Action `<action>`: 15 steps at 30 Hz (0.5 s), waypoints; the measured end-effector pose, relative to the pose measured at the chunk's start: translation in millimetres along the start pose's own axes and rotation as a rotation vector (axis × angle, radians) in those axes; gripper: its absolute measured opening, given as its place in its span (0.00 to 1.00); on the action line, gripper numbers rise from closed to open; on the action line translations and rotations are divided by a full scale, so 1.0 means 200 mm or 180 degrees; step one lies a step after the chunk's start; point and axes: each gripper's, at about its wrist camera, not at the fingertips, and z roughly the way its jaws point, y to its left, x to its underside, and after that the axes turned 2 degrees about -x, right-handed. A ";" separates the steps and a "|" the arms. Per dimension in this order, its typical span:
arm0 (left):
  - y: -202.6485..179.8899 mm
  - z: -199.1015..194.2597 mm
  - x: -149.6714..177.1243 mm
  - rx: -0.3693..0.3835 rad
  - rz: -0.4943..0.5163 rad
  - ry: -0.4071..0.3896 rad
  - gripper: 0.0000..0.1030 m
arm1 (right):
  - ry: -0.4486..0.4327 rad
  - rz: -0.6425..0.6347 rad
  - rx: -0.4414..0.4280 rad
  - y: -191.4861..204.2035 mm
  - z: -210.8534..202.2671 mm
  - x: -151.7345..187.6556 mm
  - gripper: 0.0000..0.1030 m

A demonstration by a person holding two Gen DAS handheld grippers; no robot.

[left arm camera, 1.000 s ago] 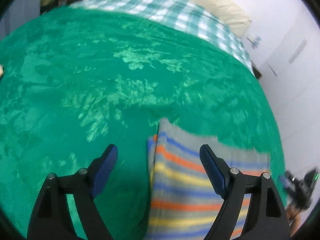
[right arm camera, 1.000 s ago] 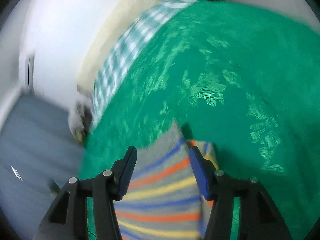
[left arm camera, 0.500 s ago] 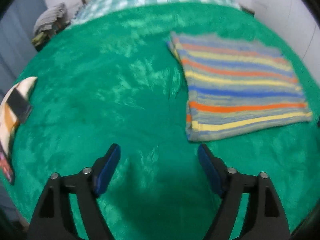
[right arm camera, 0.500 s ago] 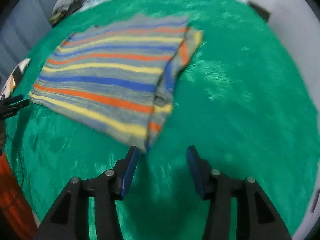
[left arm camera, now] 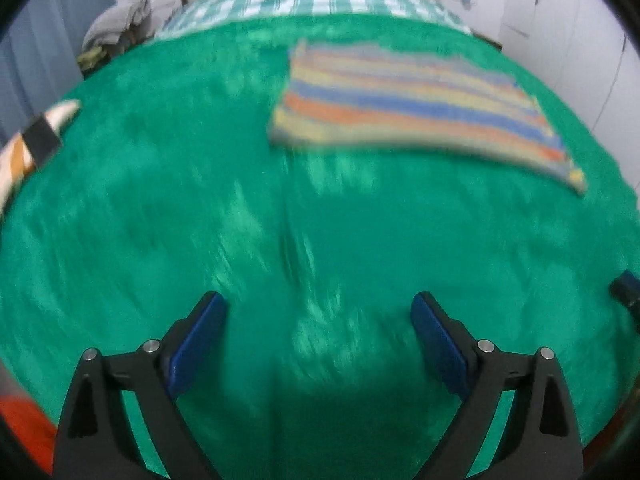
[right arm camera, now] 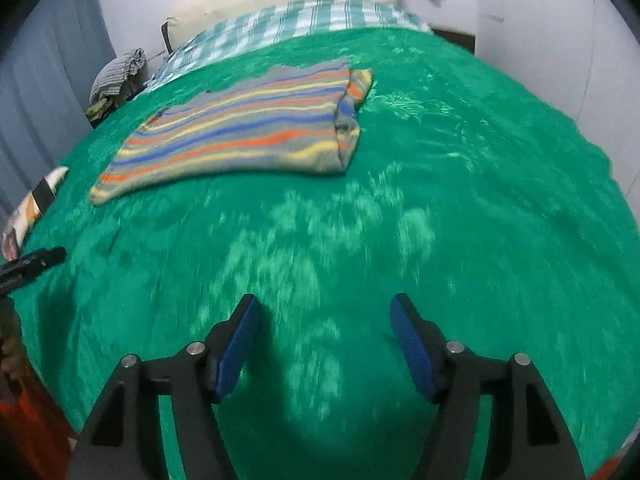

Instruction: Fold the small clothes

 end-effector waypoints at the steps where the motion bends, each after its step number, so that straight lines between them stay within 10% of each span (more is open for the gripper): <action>1: 0.00 0.00 0.04 -0.0021 0.0016 -0.0118 0.98 | 0.0017 -0.0064 0.0010 0.01 0.01 0.00 0.75; 15: -0.03 0.01 0.10 -0.0014 0.0206 -0.0320 0.99 | -0.0022 -0.0316 0.0112 0.06 0.10 0.09 1.00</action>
